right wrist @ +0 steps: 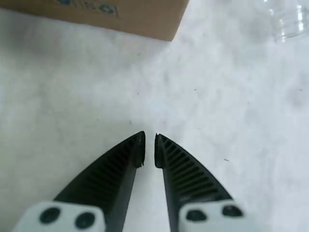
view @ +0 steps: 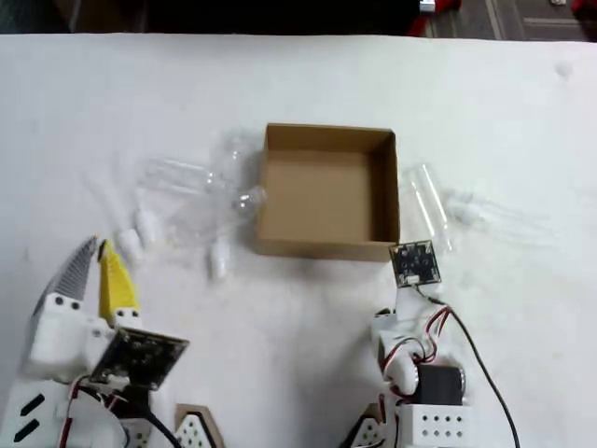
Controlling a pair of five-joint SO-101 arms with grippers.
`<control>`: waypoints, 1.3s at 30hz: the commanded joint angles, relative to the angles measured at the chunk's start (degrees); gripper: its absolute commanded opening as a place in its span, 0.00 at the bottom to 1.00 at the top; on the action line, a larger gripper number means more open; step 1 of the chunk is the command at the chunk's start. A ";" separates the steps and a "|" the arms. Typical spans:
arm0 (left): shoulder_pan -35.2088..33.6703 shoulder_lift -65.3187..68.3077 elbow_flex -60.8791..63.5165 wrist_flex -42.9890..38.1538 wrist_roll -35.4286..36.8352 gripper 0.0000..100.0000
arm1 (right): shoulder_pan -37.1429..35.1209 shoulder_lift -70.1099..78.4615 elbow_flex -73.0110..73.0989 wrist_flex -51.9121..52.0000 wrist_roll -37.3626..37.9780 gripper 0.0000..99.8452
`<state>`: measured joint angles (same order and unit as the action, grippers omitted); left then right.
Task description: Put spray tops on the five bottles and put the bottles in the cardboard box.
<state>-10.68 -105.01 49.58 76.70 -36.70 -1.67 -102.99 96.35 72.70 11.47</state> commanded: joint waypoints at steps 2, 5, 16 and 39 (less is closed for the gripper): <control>7.43 8.04 -2.55 -1.32 -0.62 0.05 | 0.31 -0.31 0.44 0.22 0.26 0.02; 9.98 20.70 -5.89 -1.05 -0.62 0.05 | 0.31 -0.31 0.44 0.22 0.26 0.02; 25.45 63.96 -36.22 9.58 -5.45 0.05 | 0.31 -0.31 0.44 0.22 0.26 0.02; 28.62 85.58 -20.57 -20.31 -1.41 0.17 | 0.31 -0.31 0.44 0.22 0.26 0.02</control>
<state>16.75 -19.74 27.25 62.37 -39.60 -1.67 -102.99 96.35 72.70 11.47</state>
